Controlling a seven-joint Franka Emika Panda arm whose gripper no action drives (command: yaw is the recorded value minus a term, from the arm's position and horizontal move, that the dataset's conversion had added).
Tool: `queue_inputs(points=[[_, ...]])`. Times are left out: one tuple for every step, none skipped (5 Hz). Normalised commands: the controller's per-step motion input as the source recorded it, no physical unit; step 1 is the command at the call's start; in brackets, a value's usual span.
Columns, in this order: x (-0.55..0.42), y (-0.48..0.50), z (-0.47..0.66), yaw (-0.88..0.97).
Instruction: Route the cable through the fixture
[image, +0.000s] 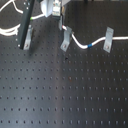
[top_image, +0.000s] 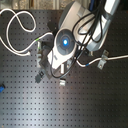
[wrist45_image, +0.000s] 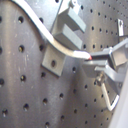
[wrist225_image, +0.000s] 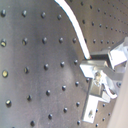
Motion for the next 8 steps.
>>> queue_inputs(points=[[0.01, 0.008, 0.0, 0.0], [0.032, 0.024, -0.38, -0.09], [-0.001, -0.007, -0.55, -0.04], [-0.002, 0.006, -0.32, 0.0], [0.022, 0.02, 0.0, 0.0], [0.248, 0.195, 0.02, 0.6], [0.159, 0.11, 0.0, 0.8], [0.147, 0.093, 0.0, 0.8]])
